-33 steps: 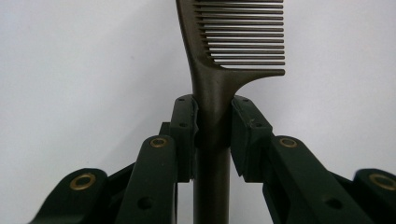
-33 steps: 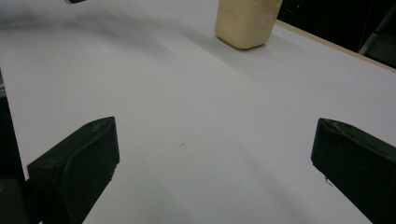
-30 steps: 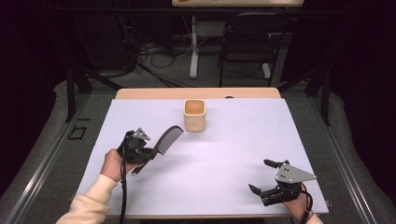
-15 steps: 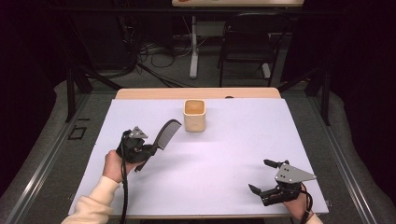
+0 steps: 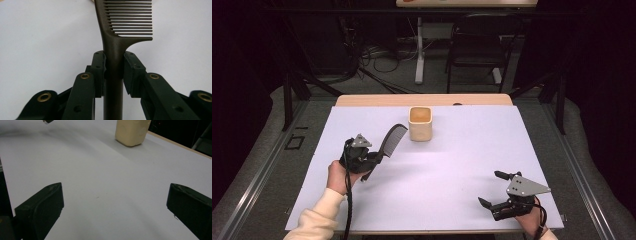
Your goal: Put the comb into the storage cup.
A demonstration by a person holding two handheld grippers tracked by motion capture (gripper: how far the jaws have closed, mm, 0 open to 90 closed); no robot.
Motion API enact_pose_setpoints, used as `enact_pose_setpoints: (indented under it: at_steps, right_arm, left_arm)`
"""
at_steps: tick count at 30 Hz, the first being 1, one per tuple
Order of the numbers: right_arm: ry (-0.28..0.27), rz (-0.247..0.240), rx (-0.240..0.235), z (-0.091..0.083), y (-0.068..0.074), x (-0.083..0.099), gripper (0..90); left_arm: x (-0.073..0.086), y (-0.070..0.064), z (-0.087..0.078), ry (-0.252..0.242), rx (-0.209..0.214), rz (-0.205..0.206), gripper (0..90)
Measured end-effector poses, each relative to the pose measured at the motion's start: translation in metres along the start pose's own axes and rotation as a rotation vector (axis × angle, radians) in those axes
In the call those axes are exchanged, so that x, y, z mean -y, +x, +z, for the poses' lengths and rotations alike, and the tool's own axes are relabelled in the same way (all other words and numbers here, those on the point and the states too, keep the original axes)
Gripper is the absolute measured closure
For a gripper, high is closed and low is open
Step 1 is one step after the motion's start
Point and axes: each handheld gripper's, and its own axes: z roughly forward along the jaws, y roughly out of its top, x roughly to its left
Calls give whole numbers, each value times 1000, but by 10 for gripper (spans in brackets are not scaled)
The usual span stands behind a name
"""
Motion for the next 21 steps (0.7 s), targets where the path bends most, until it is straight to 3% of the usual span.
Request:
enact_pose_setpoints:
  at_steps: [21]
  right_arm:
    - [-5, 4, -6, 0, -1, 0, 1]
  left_arm:
    - [-9, -1, 6, -53, -4, 1, 721]
